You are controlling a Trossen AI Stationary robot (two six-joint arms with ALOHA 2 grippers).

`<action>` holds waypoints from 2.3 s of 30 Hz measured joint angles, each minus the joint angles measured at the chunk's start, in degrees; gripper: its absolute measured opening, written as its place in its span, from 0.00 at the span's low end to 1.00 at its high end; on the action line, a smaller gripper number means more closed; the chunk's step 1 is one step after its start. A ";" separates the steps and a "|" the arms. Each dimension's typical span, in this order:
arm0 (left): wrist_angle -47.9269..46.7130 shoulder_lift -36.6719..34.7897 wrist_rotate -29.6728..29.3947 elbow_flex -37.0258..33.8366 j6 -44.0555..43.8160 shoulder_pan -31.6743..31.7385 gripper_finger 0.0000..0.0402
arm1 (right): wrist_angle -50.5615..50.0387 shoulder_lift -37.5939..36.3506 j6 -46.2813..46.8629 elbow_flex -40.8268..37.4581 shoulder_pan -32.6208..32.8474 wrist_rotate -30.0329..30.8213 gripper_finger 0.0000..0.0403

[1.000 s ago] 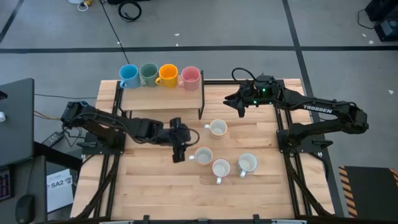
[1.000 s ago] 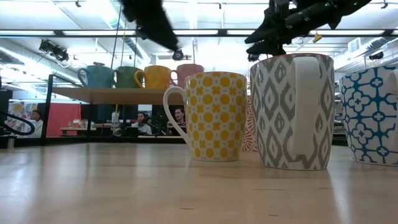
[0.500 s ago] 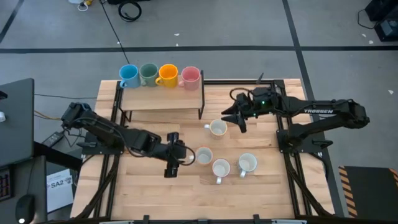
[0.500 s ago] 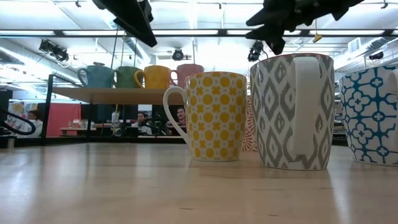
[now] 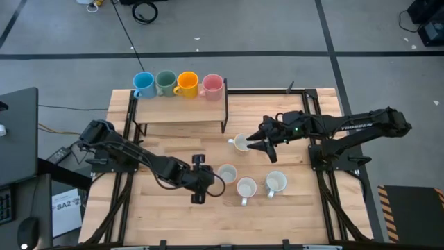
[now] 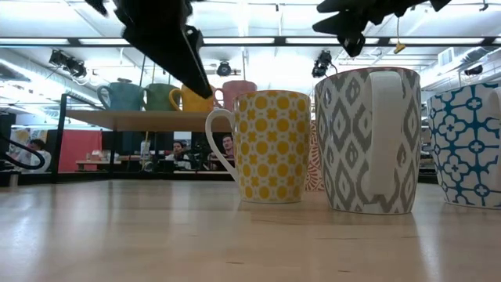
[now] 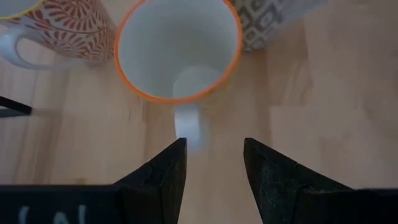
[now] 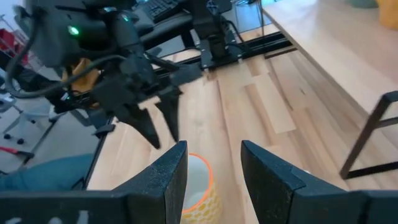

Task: Place coffee mugs
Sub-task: Put the yellow patterned mug on the shelf

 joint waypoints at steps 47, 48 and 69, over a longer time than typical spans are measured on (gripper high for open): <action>4.80 6.33 1.49 -0.02 -2.44 3.50 0.19 | 0.00 0.00 -1.96 0.00 0.94 0.03 0.39; 4.82 6.33 1.49 -0.02 -2.42 3.50 0.18 | 0.00 0.00 -1.97 0.00 0.94 0.03 0.39; 3.47 3.15 1.63 -0.04 -7.27 3.28 0.18 | -0.15 0.00 -1.97 0.00 0.94 0.02 0.39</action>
